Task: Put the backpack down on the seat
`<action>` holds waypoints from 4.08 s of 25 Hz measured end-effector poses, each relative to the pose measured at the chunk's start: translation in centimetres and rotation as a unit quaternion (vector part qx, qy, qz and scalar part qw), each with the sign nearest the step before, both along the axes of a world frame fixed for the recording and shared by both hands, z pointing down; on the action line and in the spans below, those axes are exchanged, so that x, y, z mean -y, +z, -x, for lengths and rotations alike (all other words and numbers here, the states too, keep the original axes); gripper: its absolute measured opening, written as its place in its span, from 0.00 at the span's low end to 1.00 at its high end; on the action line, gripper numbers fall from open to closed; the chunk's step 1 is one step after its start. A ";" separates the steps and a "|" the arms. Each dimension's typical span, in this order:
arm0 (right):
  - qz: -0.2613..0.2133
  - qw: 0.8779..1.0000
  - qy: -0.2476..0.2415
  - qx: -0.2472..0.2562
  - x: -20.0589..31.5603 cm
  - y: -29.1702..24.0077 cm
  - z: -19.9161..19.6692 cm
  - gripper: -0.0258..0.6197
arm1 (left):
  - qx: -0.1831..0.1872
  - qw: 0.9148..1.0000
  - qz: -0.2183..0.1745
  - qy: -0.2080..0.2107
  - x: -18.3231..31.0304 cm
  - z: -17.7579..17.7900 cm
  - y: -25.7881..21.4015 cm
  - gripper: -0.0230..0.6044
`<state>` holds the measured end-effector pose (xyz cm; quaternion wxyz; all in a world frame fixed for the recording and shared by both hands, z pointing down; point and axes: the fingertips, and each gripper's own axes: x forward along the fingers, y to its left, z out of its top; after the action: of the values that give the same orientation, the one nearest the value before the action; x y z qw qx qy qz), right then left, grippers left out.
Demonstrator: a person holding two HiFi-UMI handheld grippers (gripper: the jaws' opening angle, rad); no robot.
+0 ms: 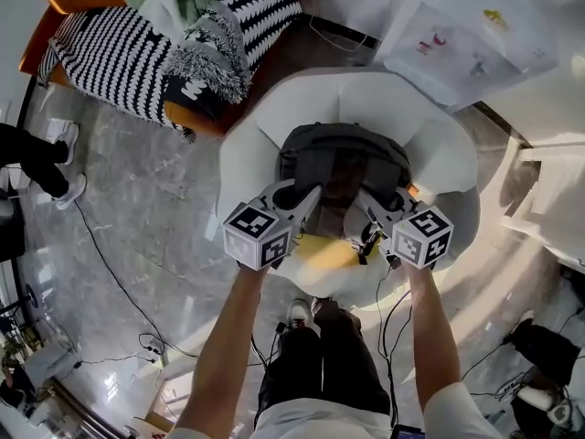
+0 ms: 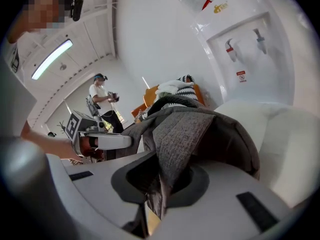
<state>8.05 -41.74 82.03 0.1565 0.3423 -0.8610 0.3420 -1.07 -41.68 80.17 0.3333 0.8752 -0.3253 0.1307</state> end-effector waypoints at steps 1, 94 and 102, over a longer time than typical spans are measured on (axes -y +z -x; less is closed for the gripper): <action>-0.001 1.000 0.003 -0.002 0.3 0.3 -0.1 0.09 | 0.000 1.000 0.000 -0.001 0.2 -0.1 0.3 0.15; -0.196 0.963 0.098 -0.160 -24.1 -36.5 -2.1 0.05 | 0.105 0.968 -0.224 -0.036 -25.4 8.2 -34.6 0.02; -0.221 0.957 0.106 -0.156 -26.5 -40.0 -2.8 0.05 | 0.110 0.959 -0.261 -0.027 -27.6 8.7 -37.4 0.04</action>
<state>10.80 -15.20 42.04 0.1725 0.5070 -0.8385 0.1002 -9.79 -14.11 42.78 0.0594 0.9030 -0.4061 0.1276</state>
